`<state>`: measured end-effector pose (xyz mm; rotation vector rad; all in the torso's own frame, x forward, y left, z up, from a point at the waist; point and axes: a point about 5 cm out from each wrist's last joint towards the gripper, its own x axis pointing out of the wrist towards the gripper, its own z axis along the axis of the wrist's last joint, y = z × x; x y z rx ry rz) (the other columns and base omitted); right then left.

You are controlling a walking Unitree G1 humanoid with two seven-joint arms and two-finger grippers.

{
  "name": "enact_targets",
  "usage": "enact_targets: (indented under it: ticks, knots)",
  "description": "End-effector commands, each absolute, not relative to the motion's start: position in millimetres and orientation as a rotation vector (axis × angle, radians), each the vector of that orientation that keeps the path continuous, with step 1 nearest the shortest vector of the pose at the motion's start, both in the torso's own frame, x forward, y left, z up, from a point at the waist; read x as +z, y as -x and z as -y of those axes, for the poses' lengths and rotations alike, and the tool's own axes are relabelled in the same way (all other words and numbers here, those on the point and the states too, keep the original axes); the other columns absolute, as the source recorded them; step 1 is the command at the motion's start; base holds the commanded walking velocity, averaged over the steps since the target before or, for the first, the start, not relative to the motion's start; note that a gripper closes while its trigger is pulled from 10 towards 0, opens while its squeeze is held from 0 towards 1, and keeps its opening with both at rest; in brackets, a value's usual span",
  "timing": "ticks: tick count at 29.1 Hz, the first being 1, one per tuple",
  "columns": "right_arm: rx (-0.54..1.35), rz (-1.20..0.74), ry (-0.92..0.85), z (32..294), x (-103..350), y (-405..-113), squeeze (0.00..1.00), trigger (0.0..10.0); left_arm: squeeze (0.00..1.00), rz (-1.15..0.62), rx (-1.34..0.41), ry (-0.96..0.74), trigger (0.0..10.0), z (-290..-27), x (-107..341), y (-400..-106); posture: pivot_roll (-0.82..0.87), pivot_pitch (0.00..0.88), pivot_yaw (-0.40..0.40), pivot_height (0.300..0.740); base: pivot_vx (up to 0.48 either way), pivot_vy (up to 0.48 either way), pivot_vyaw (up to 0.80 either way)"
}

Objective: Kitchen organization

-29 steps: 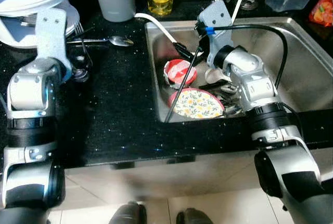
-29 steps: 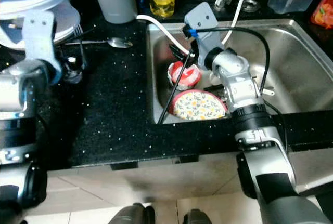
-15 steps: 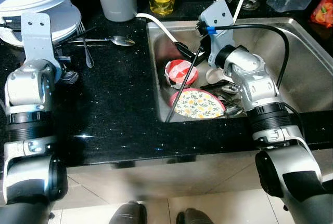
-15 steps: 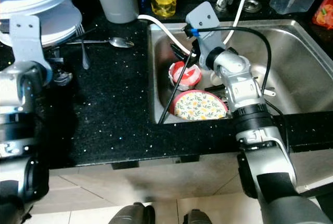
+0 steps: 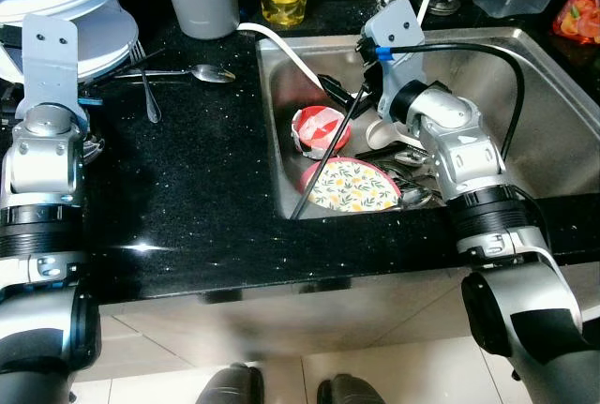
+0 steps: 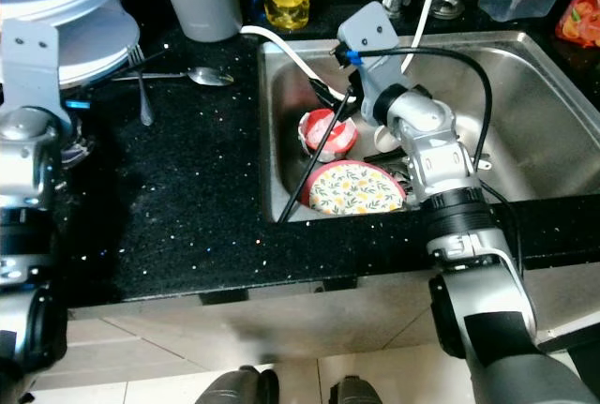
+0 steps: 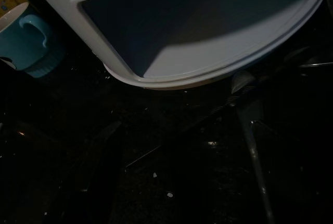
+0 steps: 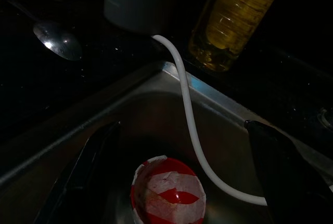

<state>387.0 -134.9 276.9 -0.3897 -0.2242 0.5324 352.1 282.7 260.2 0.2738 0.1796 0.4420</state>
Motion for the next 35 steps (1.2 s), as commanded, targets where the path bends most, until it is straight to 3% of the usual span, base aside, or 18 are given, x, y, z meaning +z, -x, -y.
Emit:
enact_targets:
  ticks: [1,7,8,14,18,19,20,22,29,35]
  knots:
    - [0.536,0.228,0.378,135.0,276.4,-386.0,0.0,10.0,1.0,-0.151,0.463,-0.267,10.0,-287.0,269.5,-349.4,0.1,0.096,0.025,0.74,0.0,0.0,0.0]
    - [0.548,0.232,0.376,131.9,277.1,-386.8,0.0,10.0,1.0,-0.254,0.441,-0.087,10.0,-282.4,248.2,-342.1,0.11,0.086,0.017,0.74,0.0,0.0,0.0]
    - [0.55,0.232,0.376,131.3,277.1,-386.9,0.0,10.0,0.0,-0.299,0.429,-0.057,10.0,-280.1,238.5,-341.6,0.11,0.086,0.017,0.74,0.0,0.0,0.0]
    - [0.556,0.234,0.376,129.4,277.6,-386.9,0.0,10.0,0.0,-0.449,0.401,-0.035,10.0,-273.6,199.7,-336.5,0.11,0.087,0.016,0.74,0.0,0.0,0.0]
    - [0.554,0.234,0.377,130.1,278.1,-386.4,0.0,10.0,0.0,-0.575,0.38,-0.228,10.0,-281.9,161.8,-323.1,0.1,0.096,0.025,0.74,0.0,0.0,0.0]
    - [0.552,0.234,0.377,130.6,278.0,-386.2,0.0,10.0,0.0,-0.596,0.369,-0.271,8.4,-284.3,154.9,-319.4,0.1,0.096,0.025,0.74,0.0,0.0,0.0]
    - [0.552,0.234,0.377,131.0,277.9,-386.0,0.0,10.0,0.0,-0.612,0.363,-0.292,8.4,-285.4,150.9,-316.5,0.1,0.096,0.025,0.74,0.0,0.0,0.0]
    - [0.546,0.232,0.377,132.8,277.4,-386.0,0.0,10.0,0.0,-0.629,0.356,-0.317,0.0,-289.2,144.9,-311.0,0.1,0.096,0.025,0.74,0.0,0.0,0.0]
    - [0.54,0.229,0.377,134.8,277.2,-385.7,0.0,10.0,0.0,-0.576,0.363,-0.353,0.0,-291.8,150.4,-310.9,0.1,0.102,0.028,0.74,0.0,0.0,0.0]
    - [0.547,0.232,0.378,132.1,278.3,-386.3,0.0,10.0,0.0,-0.457,0.322,-0.378,0.0,-273.4,170.3,-323.2,0.1,0.103,0.024,0.74,0.0,0.0,0.0]
